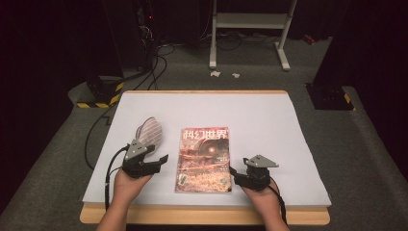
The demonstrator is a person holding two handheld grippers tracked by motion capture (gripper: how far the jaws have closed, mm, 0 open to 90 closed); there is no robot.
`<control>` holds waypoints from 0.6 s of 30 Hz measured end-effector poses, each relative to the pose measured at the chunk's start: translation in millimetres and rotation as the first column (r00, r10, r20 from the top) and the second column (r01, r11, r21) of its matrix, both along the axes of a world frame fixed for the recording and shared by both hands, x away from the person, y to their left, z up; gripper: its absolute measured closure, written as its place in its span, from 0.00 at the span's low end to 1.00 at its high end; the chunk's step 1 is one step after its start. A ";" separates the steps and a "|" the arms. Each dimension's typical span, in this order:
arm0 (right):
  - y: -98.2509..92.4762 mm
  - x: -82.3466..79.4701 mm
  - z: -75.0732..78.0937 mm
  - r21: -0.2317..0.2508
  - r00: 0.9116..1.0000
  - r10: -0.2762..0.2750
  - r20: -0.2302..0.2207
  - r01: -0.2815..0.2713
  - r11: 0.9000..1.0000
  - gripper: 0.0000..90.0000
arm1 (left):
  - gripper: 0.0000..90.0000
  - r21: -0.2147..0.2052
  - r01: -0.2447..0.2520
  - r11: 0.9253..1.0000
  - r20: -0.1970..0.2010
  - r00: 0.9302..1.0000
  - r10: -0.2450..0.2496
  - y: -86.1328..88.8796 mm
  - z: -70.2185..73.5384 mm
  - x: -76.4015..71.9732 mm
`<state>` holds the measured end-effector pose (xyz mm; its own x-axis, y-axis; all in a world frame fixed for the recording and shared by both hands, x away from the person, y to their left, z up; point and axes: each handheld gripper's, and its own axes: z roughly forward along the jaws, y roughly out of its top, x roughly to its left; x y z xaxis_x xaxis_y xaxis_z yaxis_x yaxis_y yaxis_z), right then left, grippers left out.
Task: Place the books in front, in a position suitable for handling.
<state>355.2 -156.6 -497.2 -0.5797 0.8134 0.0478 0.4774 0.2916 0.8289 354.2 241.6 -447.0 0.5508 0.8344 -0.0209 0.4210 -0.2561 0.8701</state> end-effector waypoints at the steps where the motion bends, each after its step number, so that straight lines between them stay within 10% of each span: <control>1: 0.0 -0.2 0.0 -0.001 1.000 -0.002 -0.002 0.002 1.000 0.35 | 0.34 -0.001 -0.015 1.000 0.010 1.000 0.015 7.0 5.3 3.2; 9: -2.9 0.6 -0.6 0.003 1.000 -0.014 -0.011 0.014 1.000 0.36 | 0.34 -0.001 -0.084 0.996 0.022 0.996 0.084 39.3 17.0 15.4; 18: -2.2 0.6 -2.0 -0.001 1.000 -0.009 -0.018 0.009 1.000 0.37 | 0.35 -0.013 -0.130 0.991 -0.060 0.990 0.129 63.9 -8.0 42.4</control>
